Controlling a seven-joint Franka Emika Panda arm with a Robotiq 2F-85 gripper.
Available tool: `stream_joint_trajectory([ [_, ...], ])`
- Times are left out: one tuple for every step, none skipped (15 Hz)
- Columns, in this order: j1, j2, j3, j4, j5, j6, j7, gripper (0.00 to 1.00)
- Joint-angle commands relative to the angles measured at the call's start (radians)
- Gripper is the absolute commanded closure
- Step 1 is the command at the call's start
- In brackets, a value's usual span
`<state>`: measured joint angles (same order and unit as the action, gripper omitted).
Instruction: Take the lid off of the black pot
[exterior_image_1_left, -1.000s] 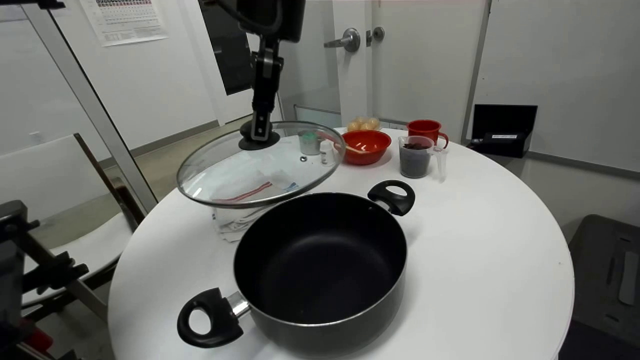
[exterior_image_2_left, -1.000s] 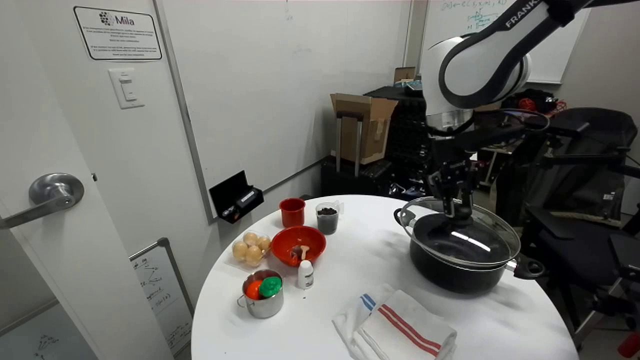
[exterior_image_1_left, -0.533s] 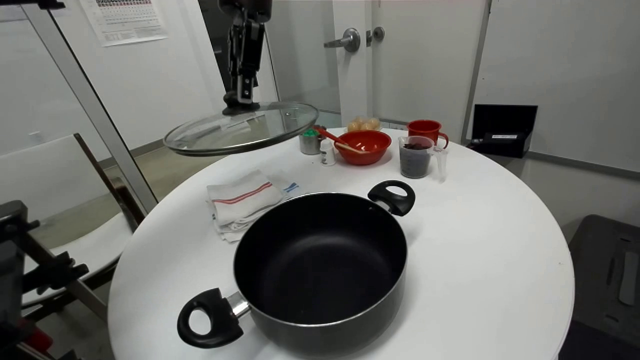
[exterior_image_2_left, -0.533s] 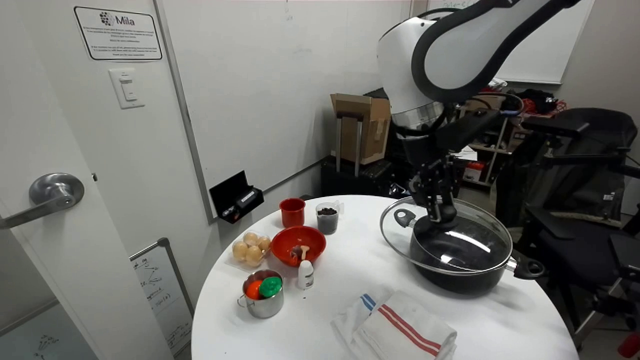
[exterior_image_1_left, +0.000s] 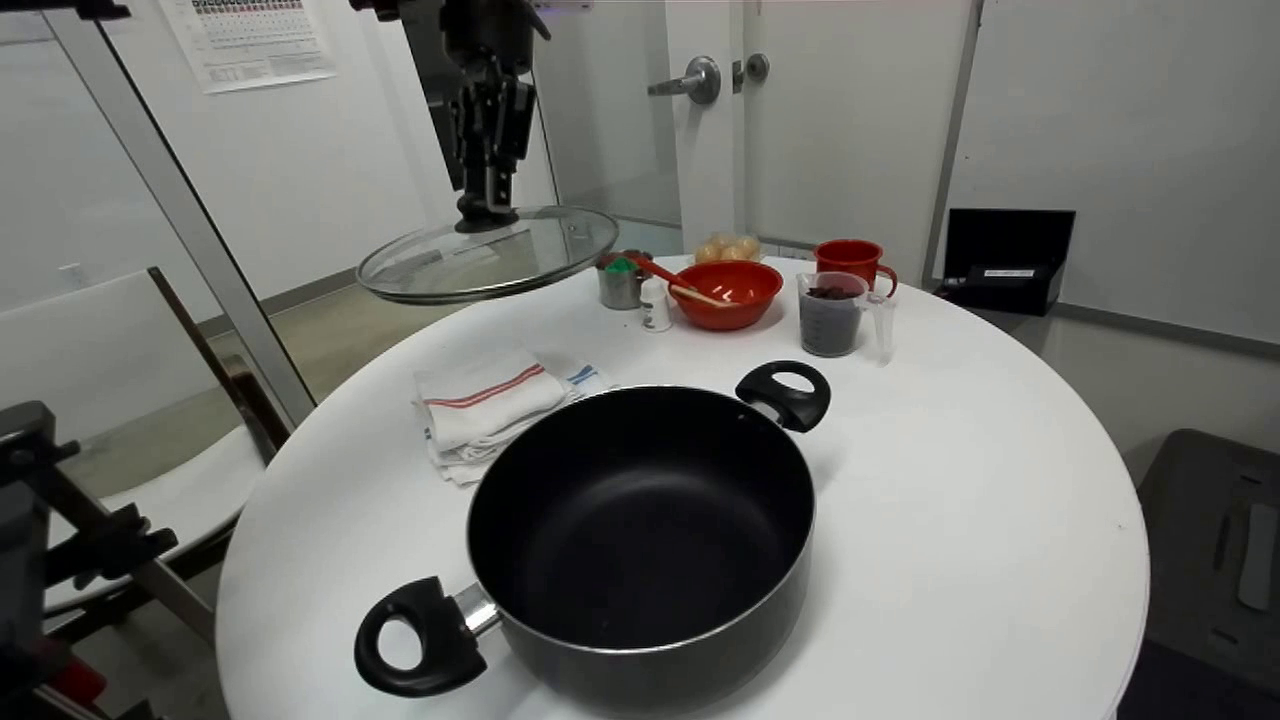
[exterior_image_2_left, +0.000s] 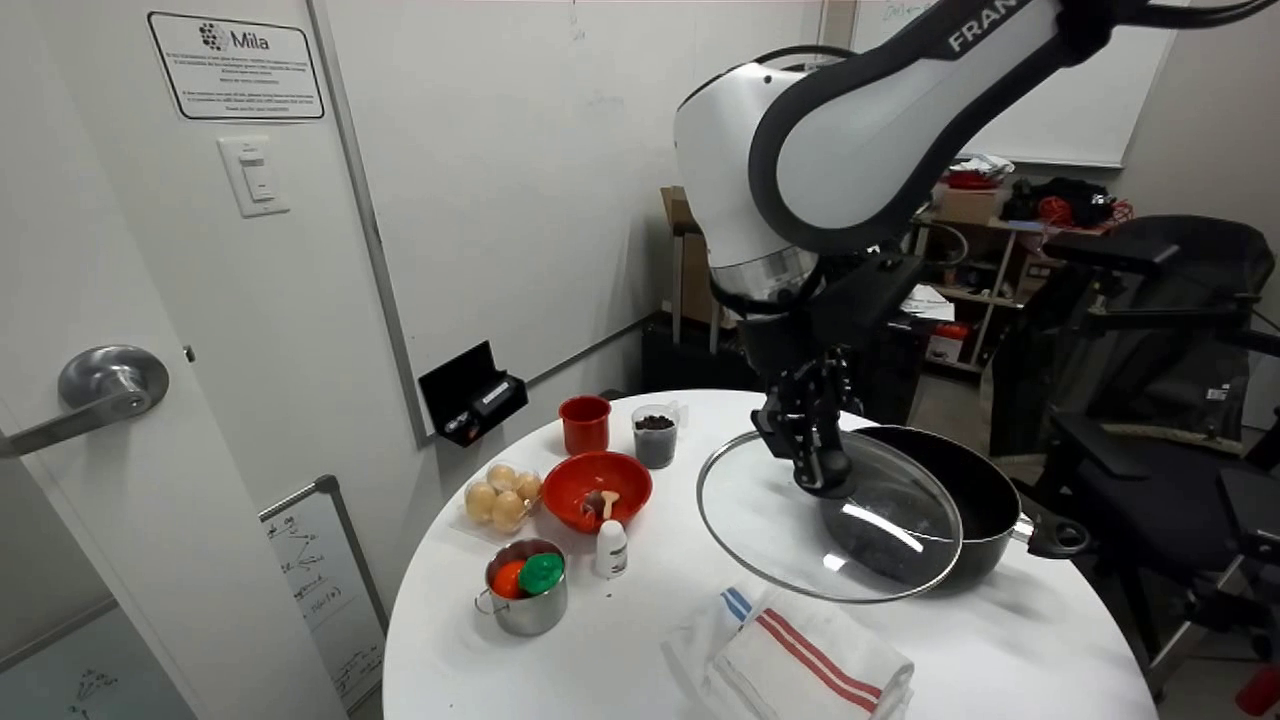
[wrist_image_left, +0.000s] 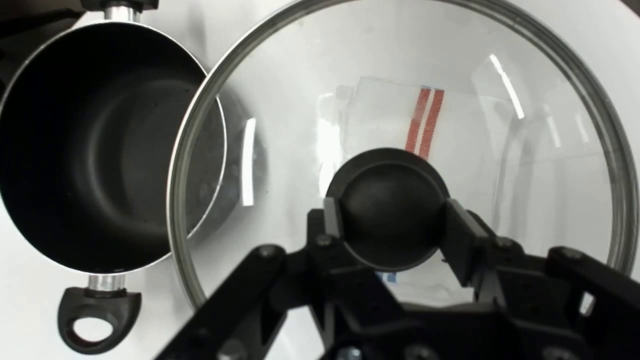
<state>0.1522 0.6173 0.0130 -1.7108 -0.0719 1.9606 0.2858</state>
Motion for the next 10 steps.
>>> stream_joint_trajectory([
  [-0.008, 0.060, 0.028, 0.093, 0.007, -0.067, -0.112, 0.75],
  [0.003, 0.038, 0.010, 0.033, 0.003, -0.006, -0.052, 0.50],
  [0.003, 0.052, 0.015, 0.044, 0.003, -0.009, -0.071, 0.50],
  [0.003, 0.060, 0.017, 0.052, 0.003, -0.012, -0.080, 0.50],
  [0.003, 0.064, 0.018, 0.057, 0.003, -0.014, -0.085, 0.50],
  [0.003, 0.065, 0.018, 0.060, 0.003, -0.016, -0.088, 0.50],
  [0.002, 0.065, 0.018, 0.062, 0.003, -0.019, -0.090, 0.75],
  [0.006, 0.076, 0.017, 0.068, -0.001, -0.017, -0.088, 0.75],
  [0.007, 0.100, 0.024, 0.081, 0.005, -0.019, -0.093, 0.75],
  [0.012, 0.121, 0.026, 0.091, 0.006, -0.019, -0.091, 0.75],
])
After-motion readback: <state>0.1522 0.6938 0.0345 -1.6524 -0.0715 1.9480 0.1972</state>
